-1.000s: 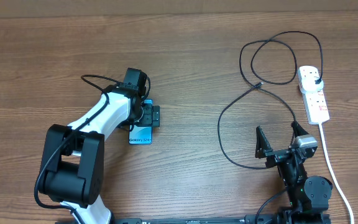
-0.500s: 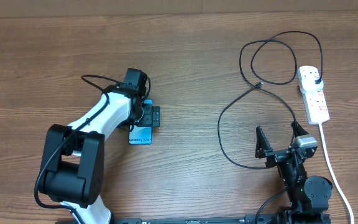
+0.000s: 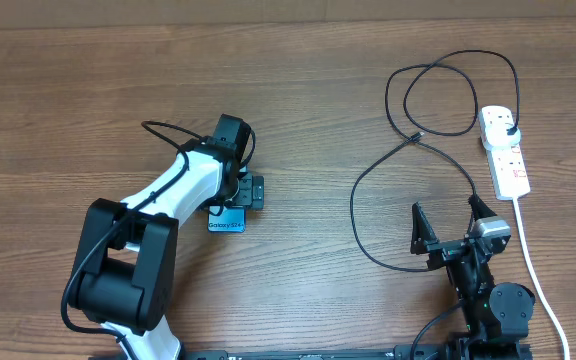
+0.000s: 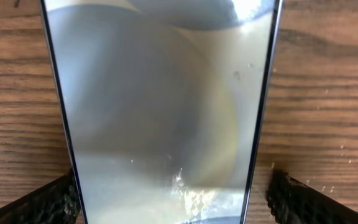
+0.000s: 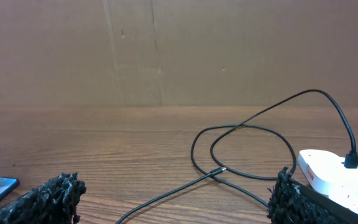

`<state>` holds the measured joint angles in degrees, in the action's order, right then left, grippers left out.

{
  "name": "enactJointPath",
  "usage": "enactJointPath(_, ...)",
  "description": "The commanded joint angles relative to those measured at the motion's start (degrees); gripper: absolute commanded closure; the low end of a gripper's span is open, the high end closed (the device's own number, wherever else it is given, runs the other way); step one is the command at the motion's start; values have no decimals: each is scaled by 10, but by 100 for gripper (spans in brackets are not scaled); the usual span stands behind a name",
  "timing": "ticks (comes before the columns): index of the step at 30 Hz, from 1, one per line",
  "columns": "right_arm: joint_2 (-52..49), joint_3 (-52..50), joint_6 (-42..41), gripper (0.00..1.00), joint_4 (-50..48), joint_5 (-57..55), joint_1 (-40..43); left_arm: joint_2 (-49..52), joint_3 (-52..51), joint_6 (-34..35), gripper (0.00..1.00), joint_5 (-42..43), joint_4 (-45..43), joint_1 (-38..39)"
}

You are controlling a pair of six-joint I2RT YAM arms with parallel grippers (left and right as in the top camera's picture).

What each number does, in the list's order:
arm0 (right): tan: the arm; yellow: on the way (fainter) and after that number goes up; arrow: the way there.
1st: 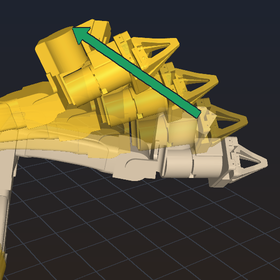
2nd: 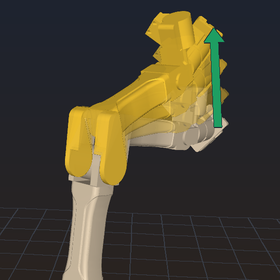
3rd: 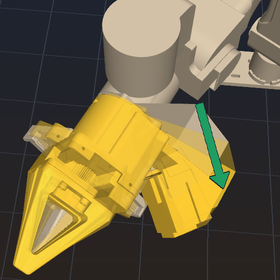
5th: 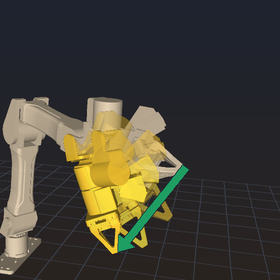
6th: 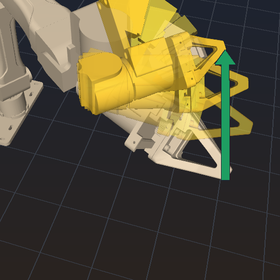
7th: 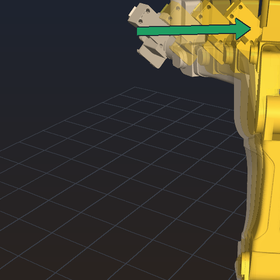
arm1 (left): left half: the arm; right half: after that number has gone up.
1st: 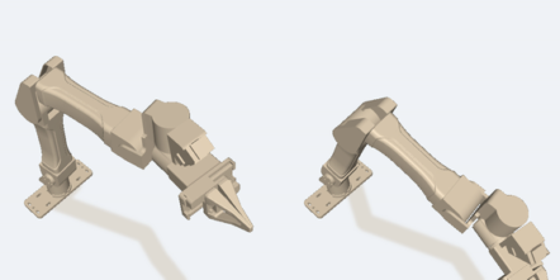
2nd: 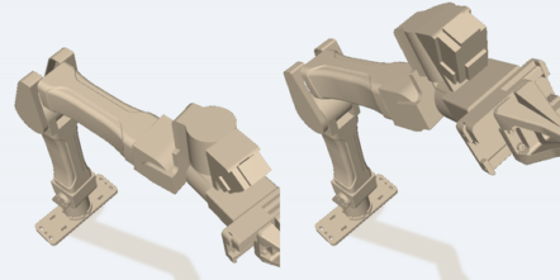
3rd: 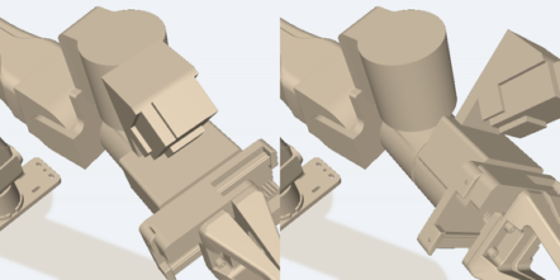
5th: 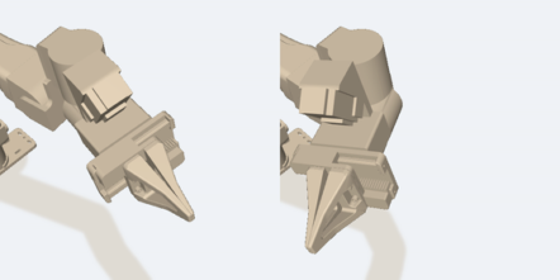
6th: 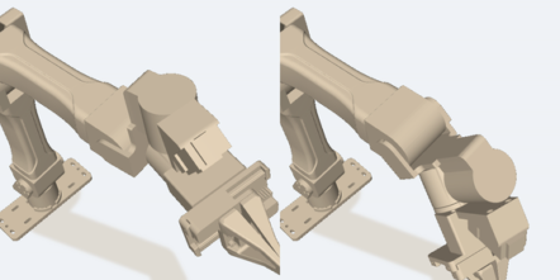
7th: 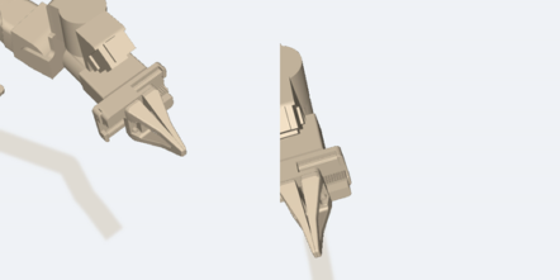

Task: Plug charger to phone and switch on socket
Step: 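Close the left gripper on the phone's edge and tilt it up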

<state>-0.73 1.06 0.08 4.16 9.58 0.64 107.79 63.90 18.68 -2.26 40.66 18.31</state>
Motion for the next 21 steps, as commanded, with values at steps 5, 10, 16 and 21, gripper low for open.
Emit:
enactJointPath(5,4,-6,4,0,-2,-5,-3,129,-27,54,0,30,-19,3)
enactJointPath(10,4,-6,4,0,-2,-6,-3,138,-27,34,0,28,-20,3)
enactJointPath(16,4,-6,4,0,-2,-6,-3,138,-27,-42,0,27,-13,3)
enactJointPath(21,4,-6,4,0,-2,-5,-3,138,-27,-46,1,27,-13,3)
